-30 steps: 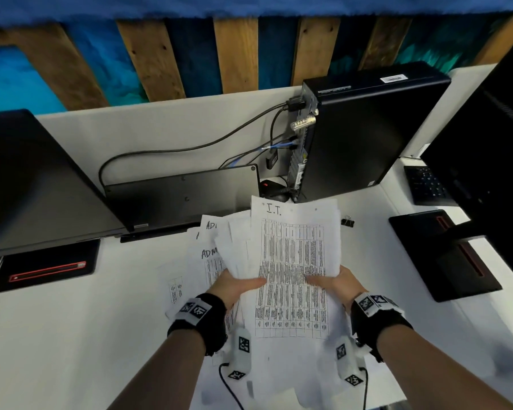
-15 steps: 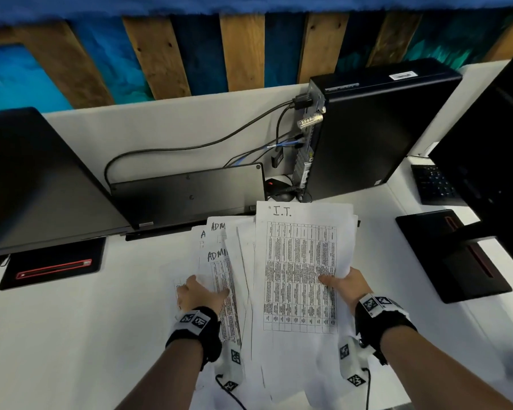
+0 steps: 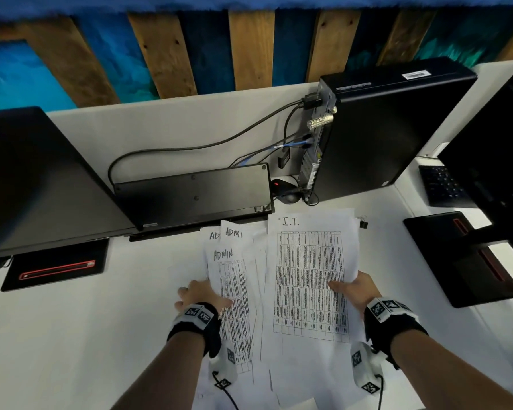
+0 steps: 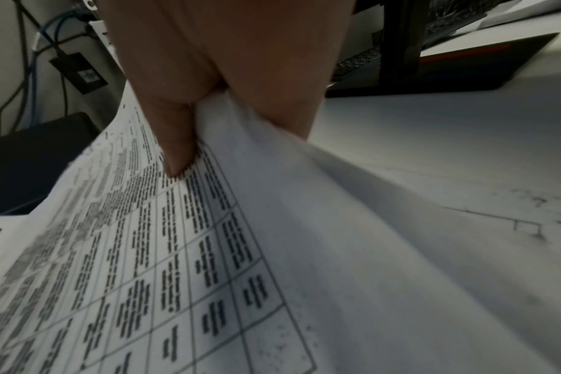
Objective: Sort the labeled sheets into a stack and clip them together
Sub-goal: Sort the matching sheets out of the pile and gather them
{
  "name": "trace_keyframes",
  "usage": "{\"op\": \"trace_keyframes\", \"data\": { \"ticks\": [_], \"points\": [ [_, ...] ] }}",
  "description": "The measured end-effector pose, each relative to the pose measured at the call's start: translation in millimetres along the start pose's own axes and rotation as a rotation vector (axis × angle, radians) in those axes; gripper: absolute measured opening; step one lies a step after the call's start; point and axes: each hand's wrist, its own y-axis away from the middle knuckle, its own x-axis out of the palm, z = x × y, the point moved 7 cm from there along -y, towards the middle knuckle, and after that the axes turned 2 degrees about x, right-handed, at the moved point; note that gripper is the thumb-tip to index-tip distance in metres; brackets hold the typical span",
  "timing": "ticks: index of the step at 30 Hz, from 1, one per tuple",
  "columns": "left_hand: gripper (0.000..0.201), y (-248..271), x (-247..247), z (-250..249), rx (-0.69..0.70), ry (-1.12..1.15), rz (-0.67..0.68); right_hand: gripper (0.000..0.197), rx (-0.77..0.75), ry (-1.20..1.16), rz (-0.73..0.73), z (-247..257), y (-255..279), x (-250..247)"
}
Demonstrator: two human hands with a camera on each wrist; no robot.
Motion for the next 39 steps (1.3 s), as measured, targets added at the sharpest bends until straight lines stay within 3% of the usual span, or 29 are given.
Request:
{"op": "trace_keyframes", "data": {
  "ticks": [3,6,10,13,14,16,18,19,22,28,34,36,39],
  "points": [
    [0.077,1,-2,3,0.049,0.134,-0.078,0.022,0.032,0.012,-0.014,-4,0,-1],
    [0.058,4,-2,1,0.075,0.165,-0.051,0.03,0.051,0.03,-0.023,-8,-3,0],
    [0.082,3,-4,2,0.043,0.42,-0.017,0.023,0.055,0.061,-0.031,-8,-3,1],
    [0.087,5,-10,4,0.028,0.645,0.023,0.02,0.041,0.071,-0.041,-6,-2,-1],
    [0.08,8,-13,1,0.058,0.649,0.062,0.02,0.037,0.075,-0.041,-6,-1,-1],
    [0.047,16,-23,-7,0.19,0.611,0.115,0.028,0.029,0.097,-0.04,-6,0,-2],
    [0.019,27,-43,-14,0.324,0.6,0.072,0.033,0.03,0.126,-0.049,-5,2,0],
    [0.015,32,-53,-16,0.378,0.6,0.033,0.034,0.03,0.137,-0.056,-5,2,1],
    [0.018,50,-87,-25,0.503,0.568,-0.09,0.031,0.034,0.164,-0.073,-3,1,2],
    [0.02,66,-147,-28,0.546,0.722,-0.224,0.024,0.029,0.196,-0.092,-4,2,-2],
    [0.017,89,-203,-31,0.617,1.051,-0.334,0.016,0.038,0.207,-0.123,-5,11,-9],
    [0.017,95,-210,-32,0.639,1.089,-0.327,0.016,0.035,0.194,-0.107,-3,14,-10],
    [0.019,86,-200,-31,0.604,1.178,-0.201,0.021,0.034,0.158,-0.102,-1,16,-12]
  ]
}}
